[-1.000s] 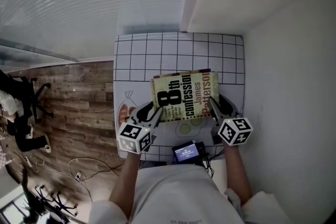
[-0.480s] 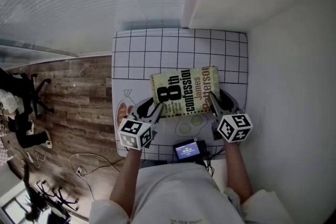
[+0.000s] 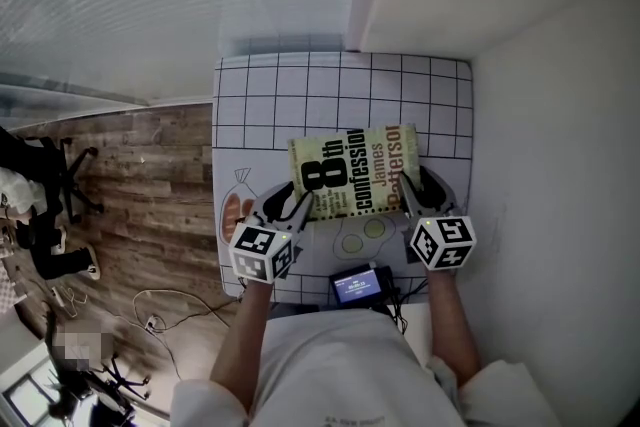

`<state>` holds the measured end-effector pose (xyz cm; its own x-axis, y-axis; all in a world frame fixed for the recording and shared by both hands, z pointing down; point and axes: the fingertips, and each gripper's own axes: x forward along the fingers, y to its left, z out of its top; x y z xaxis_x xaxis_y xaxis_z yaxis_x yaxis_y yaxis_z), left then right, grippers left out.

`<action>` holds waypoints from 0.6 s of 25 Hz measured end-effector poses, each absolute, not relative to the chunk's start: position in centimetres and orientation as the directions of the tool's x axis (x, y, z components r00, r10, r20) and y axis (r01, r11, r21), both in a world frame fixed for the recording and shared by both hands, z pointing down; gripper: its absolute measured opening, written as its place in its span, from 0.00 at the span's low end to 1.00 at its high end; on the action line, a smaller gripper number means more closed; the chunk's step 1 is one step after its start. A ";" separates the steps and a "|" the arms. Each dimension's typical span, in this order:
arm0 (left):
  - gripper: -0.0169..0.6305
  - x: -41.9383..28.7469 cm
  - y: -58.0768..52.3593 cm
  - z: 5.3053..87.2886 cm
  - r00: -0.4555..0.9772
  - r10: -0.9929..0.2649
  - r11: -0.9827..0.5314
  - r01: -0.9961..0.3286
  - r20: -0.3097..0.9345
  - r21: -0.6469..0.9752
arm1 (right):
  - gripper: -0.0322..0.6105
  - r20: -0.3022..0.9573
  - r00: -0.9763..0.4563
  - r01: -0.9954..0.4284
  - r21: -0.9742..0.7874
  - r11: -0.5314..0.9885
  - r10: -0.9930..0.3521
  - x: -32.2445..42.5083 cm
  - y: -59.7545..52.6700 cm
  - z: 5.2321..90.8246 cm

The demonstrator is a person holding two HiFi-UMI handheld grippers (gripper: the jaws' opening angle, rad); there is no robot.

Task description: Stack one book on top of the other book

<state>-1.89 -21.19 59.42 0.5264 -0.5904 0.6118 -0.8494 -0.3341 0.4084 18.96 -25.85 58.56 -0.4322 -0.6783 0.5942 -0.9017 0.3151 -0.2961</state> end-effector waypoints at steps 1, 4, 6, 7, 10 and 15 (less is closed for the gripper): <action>0.26 -1.9 -21.2 59.4 0.521 -0.593 -0.334 -0.853 0.613 0.402 | 0.32 0.596 -0.424 -0.906 -0.274 0.323 -0.683 18.9 -25.9 58.5; 0.26 -1.9 -21.2 59.4 0.511 -0.596 -0.325 -0.859 0.619 0.397 | 0.32 0.596 -0.412 -0.911 -0.244 0.333 -0.690 18.9 -25.9 58.4; 0.26 -1.9 -21.3 59.4 0.503 -0.598 -0.321 -0.864 0.624 0.389 | 0.32 0.595 -0.411 -0.911 -0.241 0.334 -0.691 18.9 -25.9 58.4; 0.26 -2.0 -21.3 59.4 0.494 -0.599 -0.321 -0.869 0.630 0.377 | 0.32 0.595 -0.410 -0.911 -0.240 0.334 -0.691 18.9 -25.9 58.4; 0.26 -2.1 -21.2 59.4 0.473 -0.602 -0.314 -0.881 0.644 0.354 | 0.32 0.604 -0.406 -0.913 -0.239 0.331 -0.686 18.9 -25.8 58.5; 0.27 -2.2 -21.3 59.3 0.450 -0.599 -0.309 -0.893 0.662 0.328 | 0.32 0.613 -0.399 -0.916 -0.228 0.331 -0.682 18.9 -25.9 58.5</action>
